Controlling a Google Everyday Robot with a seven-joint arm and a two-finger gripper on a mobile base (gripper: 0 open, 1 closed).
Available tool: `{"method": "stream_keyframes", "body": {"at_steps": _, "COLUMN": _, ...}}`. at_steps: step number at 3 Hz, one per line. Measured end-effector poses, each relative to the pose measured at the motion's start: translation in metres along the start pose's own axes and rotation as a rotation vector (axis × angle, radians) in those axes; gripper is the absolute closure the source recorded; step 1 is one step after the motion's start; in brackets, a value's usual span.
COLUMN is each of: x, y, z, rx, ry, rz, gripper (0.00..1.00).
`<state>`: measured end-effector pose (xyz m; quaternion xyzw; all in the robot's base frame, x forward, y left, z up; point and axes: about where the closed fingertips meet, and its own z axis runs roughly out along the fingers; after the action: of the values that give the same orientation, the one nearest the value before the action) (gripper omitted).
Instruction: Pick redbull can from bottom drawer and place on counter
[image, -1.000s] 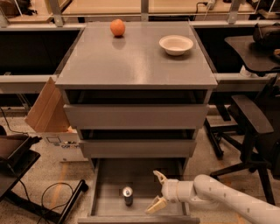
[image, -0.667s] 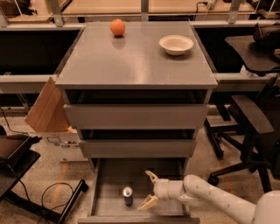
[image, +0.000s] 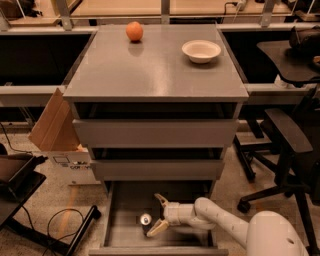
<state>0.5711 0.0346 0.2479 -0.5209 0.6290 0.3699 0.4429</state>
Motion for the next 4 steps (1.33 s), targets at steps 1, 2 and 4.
{"method": "stream_keyframes", "body": {"at_steps": 1, "x": 0.019, "y": -0.005, "z": 0.027, "rx": -0.026, "ry": 0.013, "rz": 0.006, "gripper": 0.0}}
{"method": "stream_keyframes", "body": {"at_steps": 2, "x": 0.041, "y": 0.001, "z": 0.036, "rx": -0.037, "ry": 0.024, "rz": 0.043, "gripper": 0.0}}
{"method": "stream_keyframes", "body": {"at_steps": 4, "x": 0.04, "y": 0.029, "z": 0.058, "rx": -0.088, "ry": -0.052, "rz": 0.119, "gripper": 0.5}}
